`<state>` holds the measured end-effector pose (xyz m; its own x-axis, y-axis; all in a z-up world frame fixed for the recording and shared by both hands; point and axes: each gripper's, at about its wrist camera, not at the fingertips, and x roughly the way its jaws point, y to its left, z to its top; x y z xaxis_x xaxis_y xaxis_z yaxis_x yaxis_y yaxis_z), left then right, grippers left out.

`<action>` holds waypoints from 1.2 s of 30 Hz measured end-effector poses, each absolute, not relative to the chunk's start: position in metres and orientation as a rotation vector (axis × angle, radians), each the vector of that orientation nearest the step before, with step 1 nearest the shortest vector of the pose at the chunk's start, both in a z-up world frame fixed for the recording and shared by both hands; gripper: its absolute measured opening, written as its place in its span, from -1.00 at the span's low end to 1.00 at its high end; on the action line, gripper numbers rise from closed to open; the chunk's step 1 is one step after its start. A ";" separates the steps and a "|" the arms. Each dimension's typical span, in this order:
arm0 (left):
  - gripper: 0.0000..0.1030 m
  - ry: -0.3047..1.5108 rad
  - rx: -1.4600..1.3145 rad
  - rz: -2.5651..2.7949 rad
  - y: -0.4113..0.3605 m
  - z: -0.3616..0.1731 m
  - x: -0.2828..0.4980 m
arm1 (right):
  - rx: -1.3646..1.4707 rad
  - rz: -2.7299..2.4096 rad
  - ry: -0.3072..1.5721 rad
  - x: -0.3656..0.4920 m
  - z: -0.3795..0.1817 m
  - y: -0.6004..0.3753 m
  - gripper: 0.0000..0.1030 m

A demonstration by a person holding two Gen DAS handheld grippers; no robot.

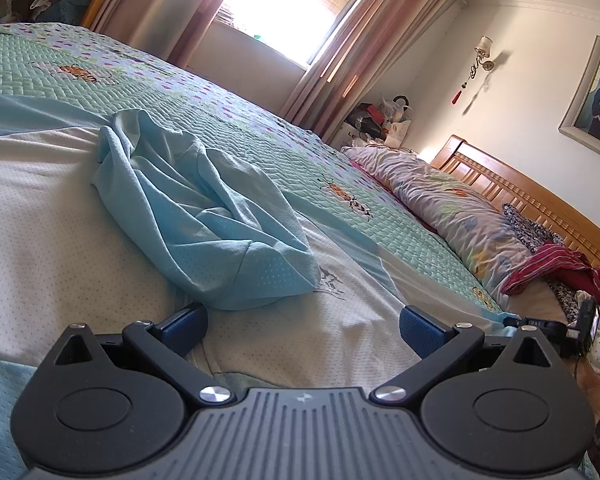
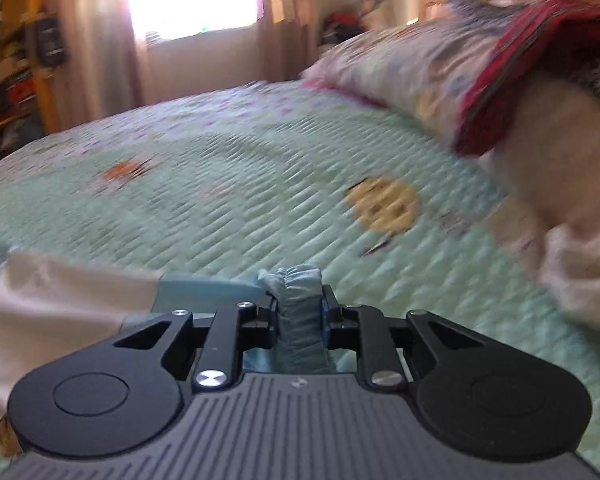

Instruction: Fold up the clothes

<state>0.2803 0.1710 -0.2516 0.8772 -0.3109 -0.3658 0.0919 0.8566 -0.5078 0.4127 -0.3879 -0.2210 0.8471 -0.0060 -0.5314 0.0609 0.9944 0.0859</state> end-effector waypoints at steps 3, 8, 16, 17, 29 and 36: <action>0.98 0.454 -0.505 -0.220 0.172 -0.252 0.280 | 0.127 -0.098 0.620 0.430 -0.230 -0.400 -0.58; 0.98 0.450 -0.516 -0.225 0.174 -0.253 0.280 | 0.278 -0.067 0.623 0.427 -0.235 -0.417 -0.32; 0.98 0.450 -0.522 -0.226 0.174 -0.253 0.281 | 0.658 -0.221 0.466 0.355 -0.221 -0.452 0.13; 0.98 0.450 -0.522 -0.226 0.174 -0.253 0.281 | 0.688 -0.235 0.492 0.348 -0.224 -0.452 0.13; 0.98 0.449 -0.523 -0.229 0.175 -0.253 0.280 | 0.745 -0.141 0.608 0.367 -0.251 -0.414 -0.88; 0.98 0.448 -0.529 -0.232 0.176 -0.254 0.281 | 0.565 -0.215 0.629 0.362 -0.242 -0.426 -0.92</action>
<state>0.2808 0.1763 -0.2539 0.8785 -0.3250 -0.3502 0.0987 0.8406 -0.5325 0.3616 -0.4264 -0.2421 0.7930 -0.0223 -0.6088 0.3553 0.8287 0.4324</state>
